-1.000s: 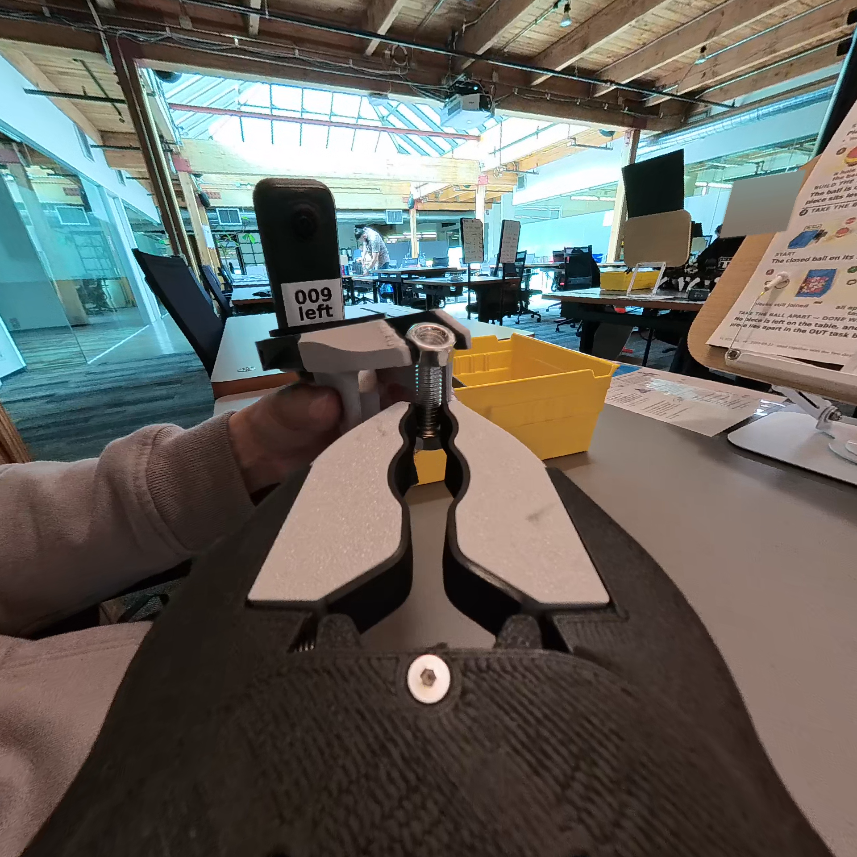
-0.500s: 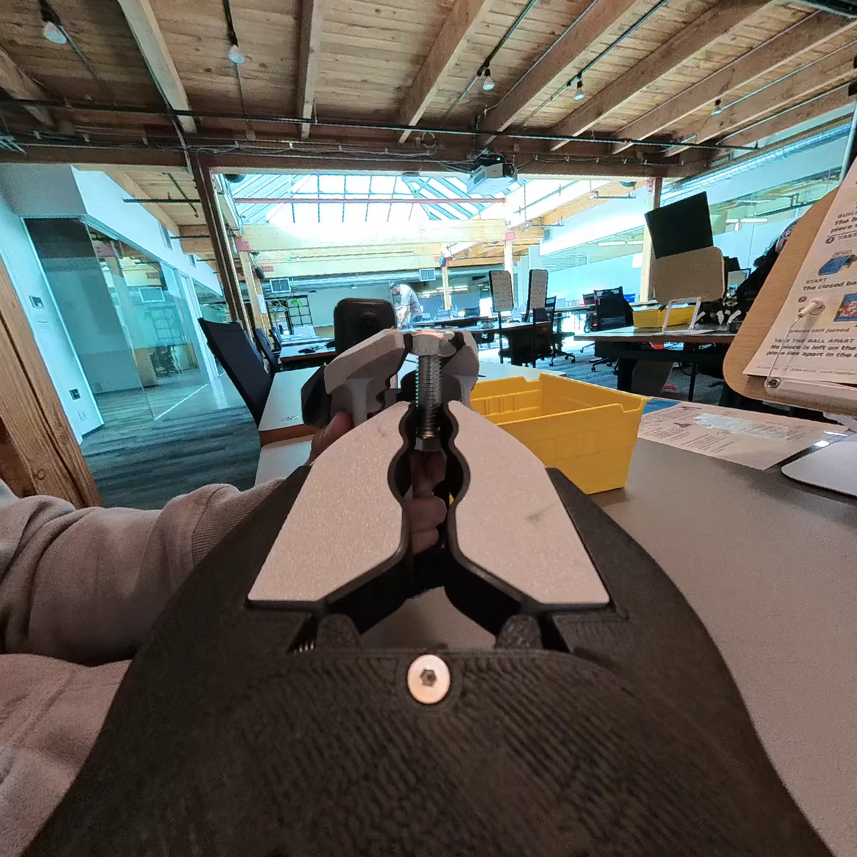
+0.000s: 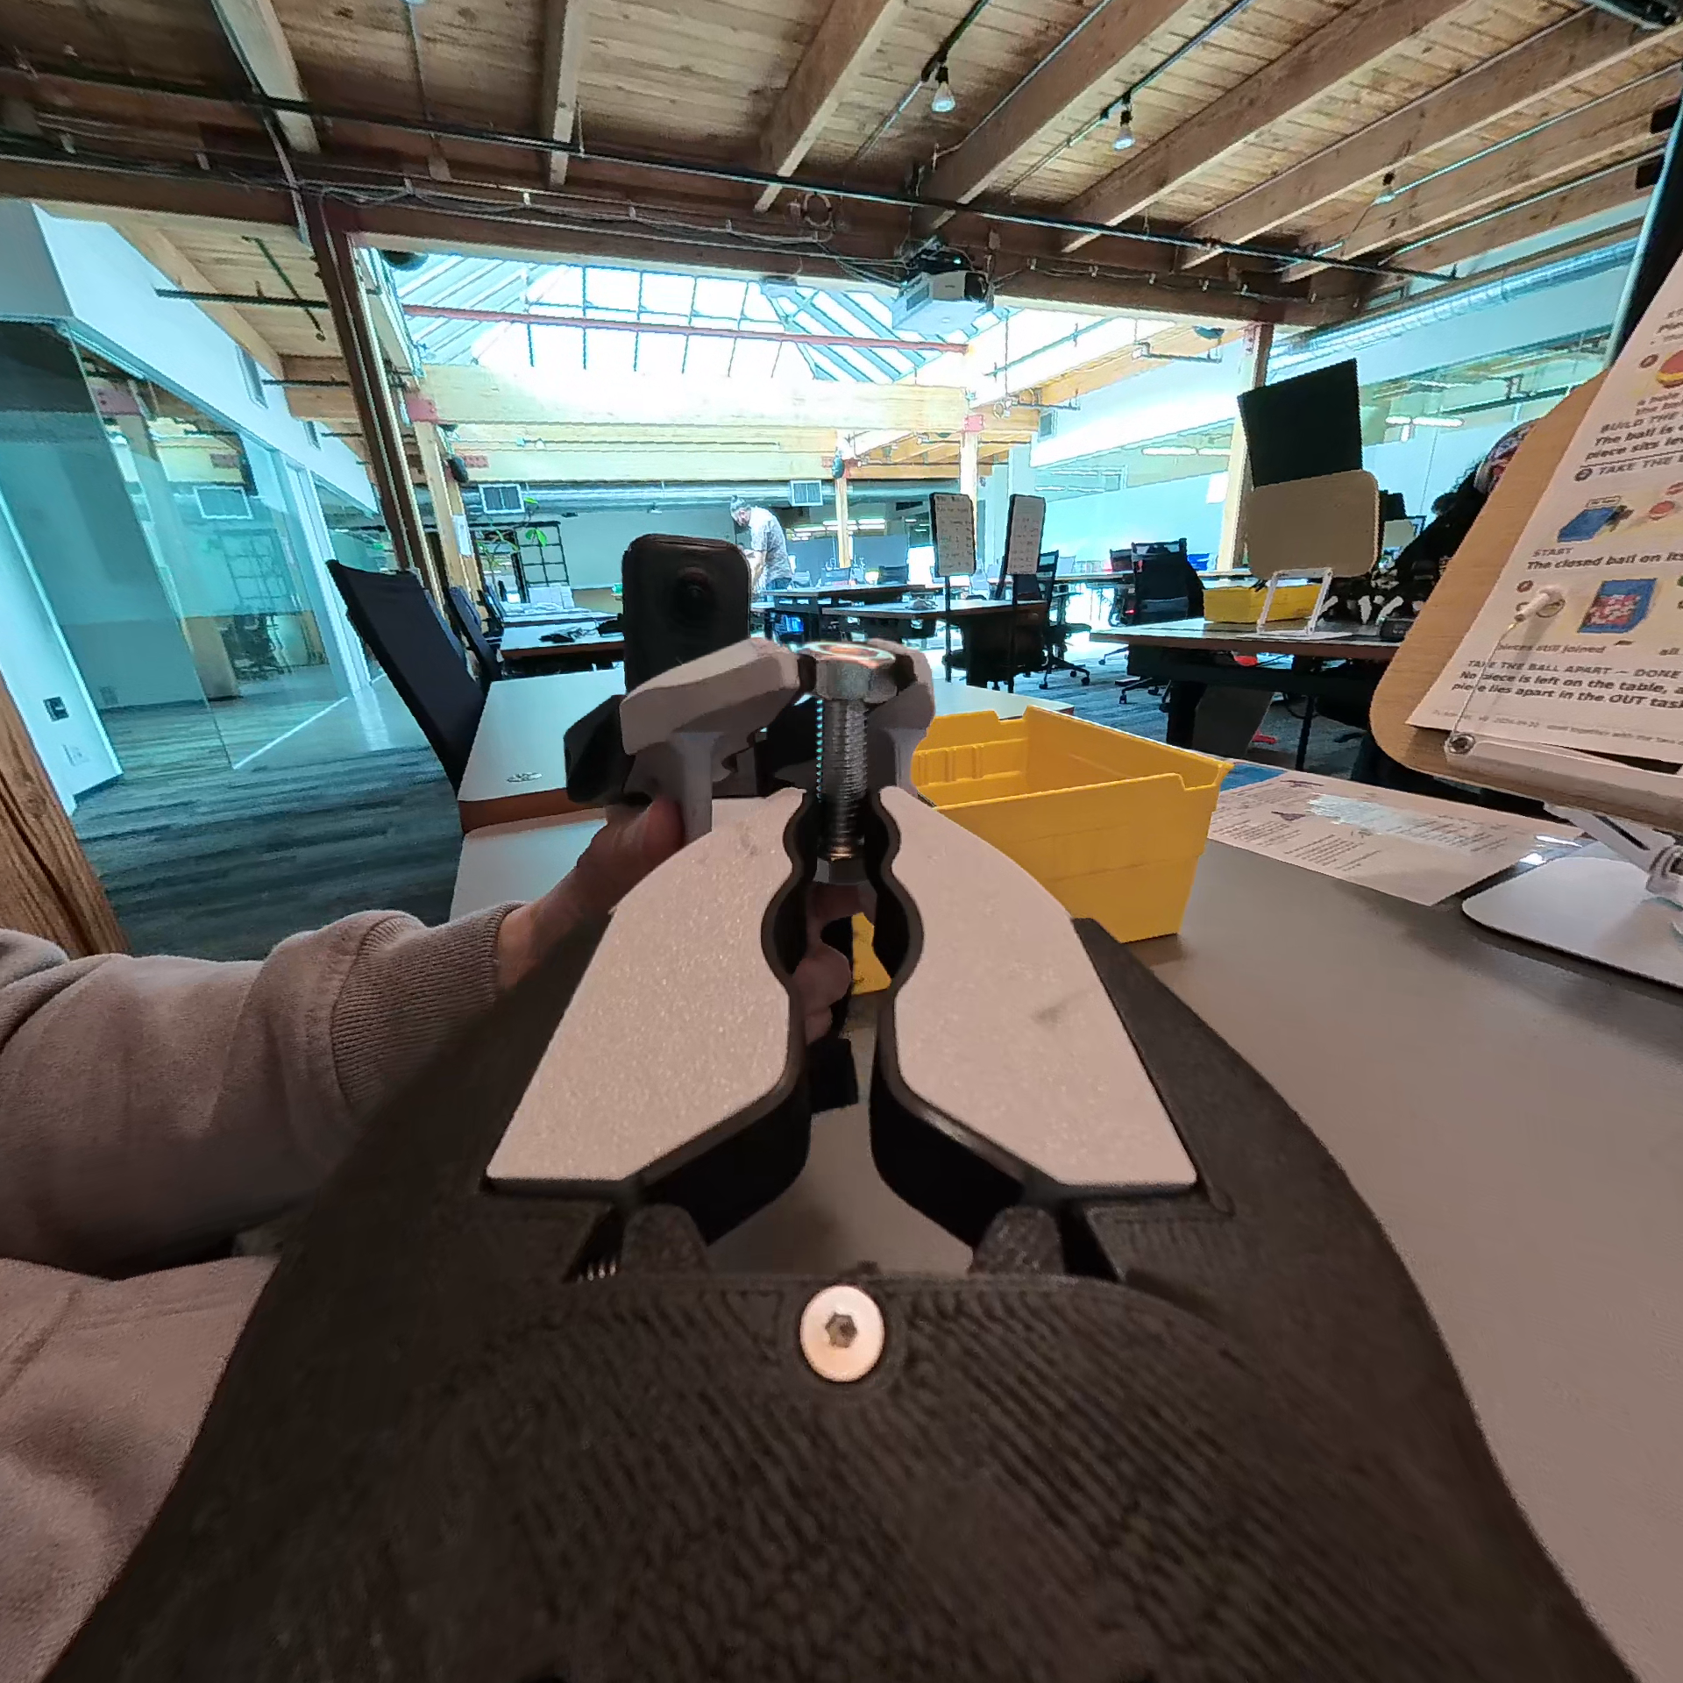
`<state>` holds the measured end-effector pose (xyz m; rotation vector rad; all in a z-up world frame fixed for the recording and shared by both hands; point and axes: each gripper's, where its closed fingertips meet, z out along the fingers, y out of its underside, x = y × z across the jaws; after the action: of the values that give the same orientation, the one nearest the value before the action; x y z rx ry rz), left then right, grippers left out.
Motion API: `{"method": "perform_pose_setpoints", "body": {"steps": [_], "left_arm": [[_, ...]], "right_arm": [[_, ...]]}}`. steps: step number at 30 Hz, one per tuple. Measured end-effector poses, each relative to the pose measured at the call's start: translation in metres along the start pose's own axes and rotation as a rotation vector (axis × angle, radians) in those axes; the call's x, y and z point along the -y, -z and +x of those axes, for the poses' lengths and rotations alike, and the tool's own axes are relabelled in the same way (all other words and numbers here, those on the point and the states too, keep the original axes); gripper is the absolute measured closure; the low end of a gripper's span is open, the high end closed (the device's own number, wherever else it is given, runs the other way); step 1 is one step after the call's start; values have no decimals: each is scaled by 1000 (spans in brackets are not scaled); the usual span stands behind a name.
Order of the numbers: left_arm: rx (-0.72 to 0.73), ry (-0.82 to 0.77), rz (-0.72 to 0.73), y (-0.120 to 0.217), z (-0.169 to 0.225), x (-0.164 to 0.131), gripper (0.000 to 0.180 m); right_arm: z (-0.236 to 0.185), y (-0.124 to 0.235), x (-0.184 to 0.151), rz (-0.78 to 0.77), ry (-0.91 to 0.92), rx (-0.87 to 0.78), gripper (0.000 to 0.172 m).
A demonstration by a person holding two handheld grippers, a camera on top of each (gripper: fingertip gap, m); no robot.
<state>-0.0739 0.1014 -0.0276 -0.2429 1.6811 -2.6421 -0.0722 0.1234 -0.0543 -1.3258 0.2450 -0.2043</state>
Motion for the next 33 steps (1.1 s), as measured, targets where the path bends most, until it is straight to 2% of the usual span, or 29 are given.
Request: {"method": "perform_pose_setpoints", "body": {"steps": [6,15,23,26,33], "left_arm": [[10,-2,-7,1,-2,-1,159],[13,-21,-7,1,-2,-2,164],[-27,141,264,-5,2,7,164],[-45,143,346,-5,5,10,164],[-64,136,377,-2,7,12,164]], "right_arm": [[1,0,0,-23,41,-17,163],[2,0,-2,-40,50,-25,163],[-2,1,8,42,-34,4,163],[-5,1,10,56,-60,28,163],[-8,0,10,30,-43,38,163]]}}
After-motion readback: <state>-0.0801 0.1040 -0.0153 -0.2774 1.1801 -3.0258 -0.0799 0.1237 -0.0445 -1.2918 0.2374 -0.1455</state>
